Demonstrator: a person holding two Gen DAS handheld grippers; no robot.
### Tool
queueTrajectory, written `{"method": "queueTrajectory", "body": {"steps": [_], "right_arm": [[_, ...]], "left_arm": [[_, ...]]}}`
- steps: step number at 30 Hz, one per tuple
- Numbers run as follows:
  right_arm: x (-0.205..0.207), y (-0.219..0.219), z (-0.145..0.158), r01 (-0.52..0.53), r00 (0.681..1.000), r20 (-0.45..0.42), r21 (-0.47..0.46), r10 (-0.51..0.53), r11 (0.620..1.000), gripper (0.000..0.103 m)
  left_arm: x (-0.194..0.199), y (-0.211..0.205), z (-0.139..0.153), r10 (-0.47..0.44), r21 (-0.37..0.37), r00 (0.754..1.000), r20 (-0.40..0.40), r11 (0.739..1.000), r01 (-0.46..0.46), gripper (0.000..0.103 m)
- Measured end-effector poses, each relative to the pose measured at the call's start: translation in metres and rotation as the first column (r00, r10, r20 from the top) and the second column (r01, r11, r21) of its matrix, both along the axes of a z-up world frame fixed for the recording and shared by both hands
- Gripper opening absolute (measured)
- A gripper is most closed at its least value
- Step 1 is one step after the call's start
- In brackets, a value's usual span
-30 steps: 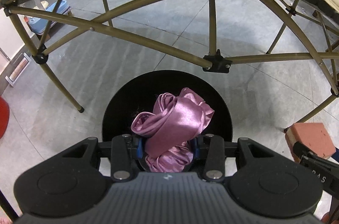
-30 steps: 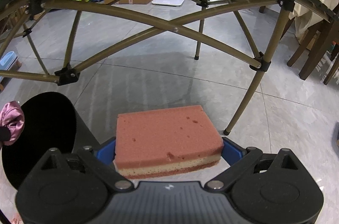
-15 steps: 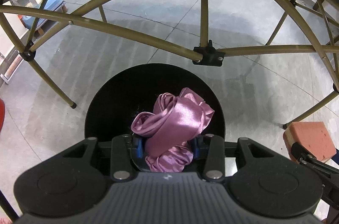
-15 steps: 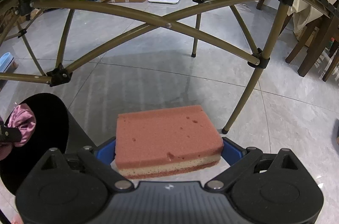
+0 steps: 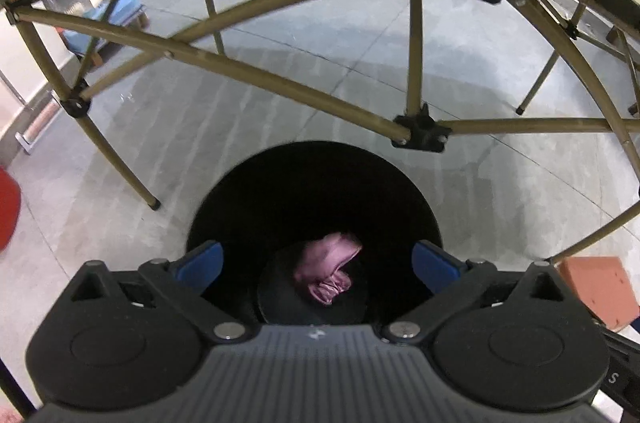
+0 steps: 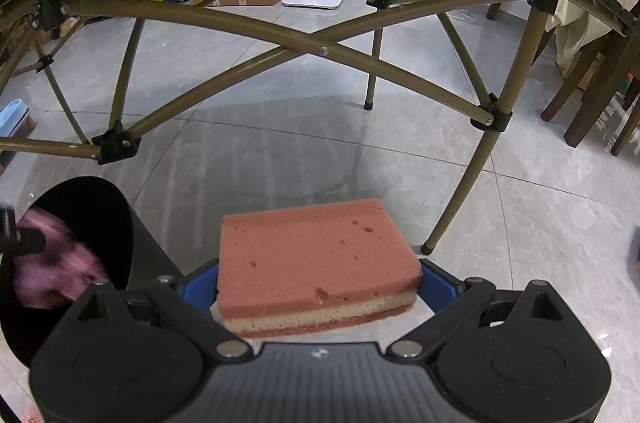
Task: Collect trash
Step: 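Open left gripper to drop the scrunchie into the black bin, then move left tool aside while right tool brings the sponge over the bin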
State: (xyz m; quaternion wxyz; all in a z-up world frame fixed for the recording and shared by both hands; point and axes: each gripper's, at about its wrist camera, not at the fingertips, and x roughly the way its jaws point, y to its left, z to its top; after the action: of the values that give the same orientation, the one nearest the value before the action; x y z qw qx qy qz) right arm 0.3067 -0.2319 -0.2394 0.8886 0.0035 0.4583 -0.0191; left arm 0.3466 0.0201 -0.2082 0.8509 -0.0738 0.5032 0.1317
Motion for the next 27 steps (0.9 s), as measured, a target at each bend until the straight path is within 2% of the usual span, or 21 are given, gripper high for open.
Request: {"method": "queueTrajectory", "body": {"steps": [8, 27], "right_arm": [[-0.001, 0.000, 0.003, -0.004, 1.000, 0.008, 0.007, 0.004, 1.000, 0.099], [-0.006, 0.014, 0.015, -0.051, 0.999, 0.013, 0.040, 0.050, 0.998, 0.099]], "left_arm": [[-0.002, 0.002, 0.003, -0.009, 0.008, 1.000, -0.003, 1.000, 0.009, 0.103], [-0.023, 0.016, 0.027, -0.035, 0.041, 0.998, 0.055, 0.999, 0.033, 0.103]]}}
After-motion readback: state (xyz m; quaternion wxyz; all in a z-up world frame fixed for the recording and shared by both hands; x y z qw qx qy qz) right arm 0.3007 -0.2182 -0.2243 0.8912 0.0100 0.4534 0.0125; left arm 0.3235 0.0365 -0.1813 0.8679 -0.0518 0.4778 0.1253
